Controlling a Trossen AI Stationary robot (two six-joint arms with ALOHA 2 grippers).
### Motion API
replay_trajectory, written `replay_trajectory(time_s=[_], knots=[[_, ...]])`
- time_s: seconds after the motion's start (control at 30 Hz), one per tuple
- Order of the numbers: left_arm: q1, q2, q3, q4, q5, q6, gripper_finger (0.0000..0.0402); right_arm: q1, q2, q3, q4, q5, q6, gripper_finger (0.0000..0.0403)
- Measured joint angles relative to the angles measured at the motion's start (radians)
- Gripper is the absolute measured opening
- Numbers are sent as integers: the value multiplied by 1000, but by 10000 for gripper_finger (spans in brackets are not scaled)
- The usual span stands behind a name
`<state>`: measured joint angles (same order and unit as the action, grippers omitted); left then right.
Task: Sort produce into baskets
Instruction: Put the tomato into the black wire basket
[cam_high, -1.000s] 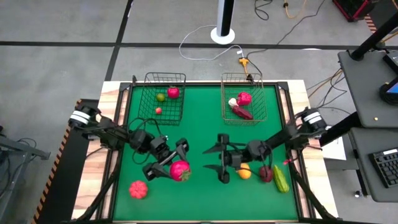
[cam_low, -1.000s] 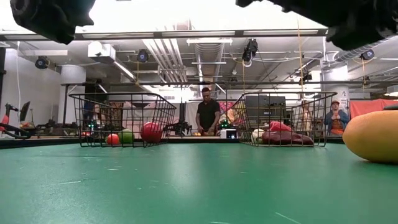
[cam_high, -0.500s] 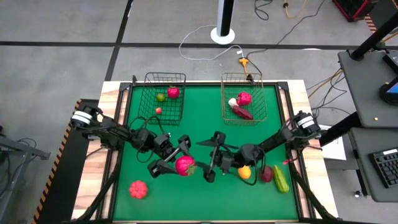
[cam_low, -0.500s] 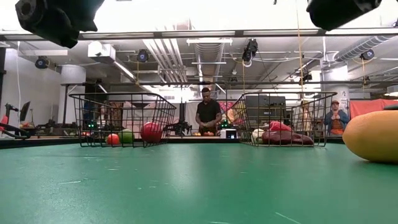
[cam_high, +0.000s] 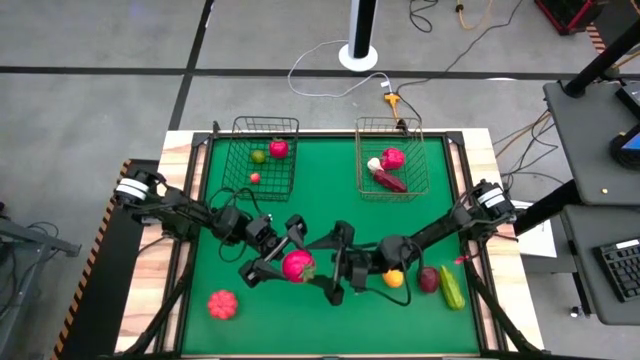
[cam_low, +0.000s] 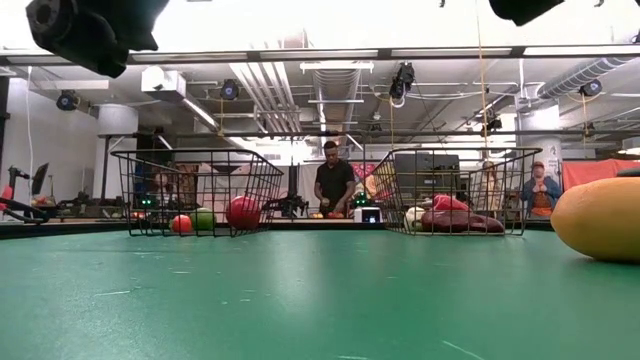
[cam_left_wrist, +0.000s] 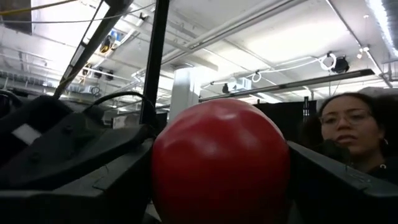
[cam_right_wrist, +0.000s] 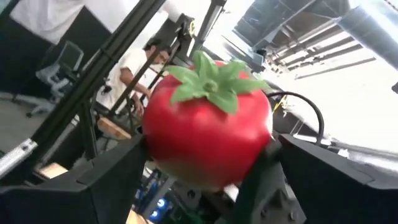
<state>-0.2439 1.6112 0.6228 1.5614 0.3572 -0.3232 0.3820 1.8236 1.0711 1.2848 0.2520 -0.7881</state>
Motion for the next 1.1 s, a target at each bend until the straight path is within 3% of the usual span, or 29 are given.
replay_trajectory(time_s=[0.4,0.8,0.97,1.1], knots=[[5,2,-1,-91,-39,17,305,-3,0,145,-315,-4,-30,341],[6,-1,-2,-70,26,1,306,-3,-2,148,-325,-20,-65,309],[6,7,-2,-62,26,-1,307,-3,-2,152,-338,-24,-76,317],[6,7,-2,-58,-21,-37,313,-3,-3,153,-337,-18,-69,300]])
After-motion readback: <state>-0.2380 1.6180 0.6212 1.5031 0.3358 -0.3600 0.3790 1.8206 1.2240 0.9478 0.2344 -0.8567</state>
